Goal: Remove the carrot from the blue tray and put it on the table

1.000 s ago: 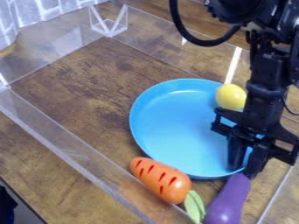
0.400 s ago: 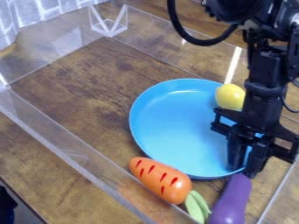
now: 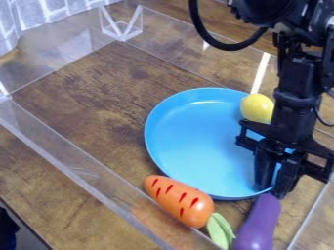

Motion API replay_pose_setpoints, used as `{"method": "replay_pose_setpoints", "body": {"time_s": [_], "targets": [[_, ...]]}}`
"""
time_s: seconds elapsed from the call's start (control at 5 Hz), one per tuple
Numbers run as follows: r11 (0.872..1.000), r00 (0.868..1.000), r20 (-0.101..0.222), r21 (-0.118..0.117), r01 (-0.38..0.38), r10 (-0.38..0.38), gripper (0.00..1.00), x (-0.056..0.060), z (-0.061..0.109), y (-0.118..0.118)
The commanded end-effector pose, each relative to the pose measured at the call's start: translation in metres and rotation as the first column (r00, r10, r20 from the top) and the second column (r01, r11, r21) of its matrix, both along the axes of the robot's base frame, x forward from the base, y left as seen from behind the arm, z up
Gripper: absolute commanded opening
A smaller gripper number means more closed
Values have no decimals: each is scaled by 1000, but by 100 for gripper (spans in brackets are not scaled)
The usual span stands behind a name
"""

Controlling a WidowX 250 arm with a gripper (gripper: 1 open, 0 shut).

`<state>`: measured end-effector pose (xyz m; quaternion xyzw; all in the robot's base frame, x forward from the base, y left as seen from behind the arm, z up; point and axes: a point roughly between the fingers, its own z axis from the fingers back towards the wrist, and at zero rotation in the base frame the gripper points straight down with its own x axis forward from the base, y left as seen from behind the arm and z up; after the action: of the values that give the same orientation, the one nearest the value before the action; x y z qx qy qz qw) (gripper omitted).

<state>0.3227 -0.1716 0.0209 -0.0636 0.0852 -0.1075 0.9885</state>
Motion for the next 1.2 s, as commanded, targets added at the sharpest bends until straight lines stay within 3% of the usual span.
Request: {"method": "replay_pose_setpoints", "body": {"time_s": [0.0,1.0], "targets": [[1000,1000,2,18,18,-18,0,-2,4,1],[996,998,2,67,63,-63,0,-4,20,2]]}}
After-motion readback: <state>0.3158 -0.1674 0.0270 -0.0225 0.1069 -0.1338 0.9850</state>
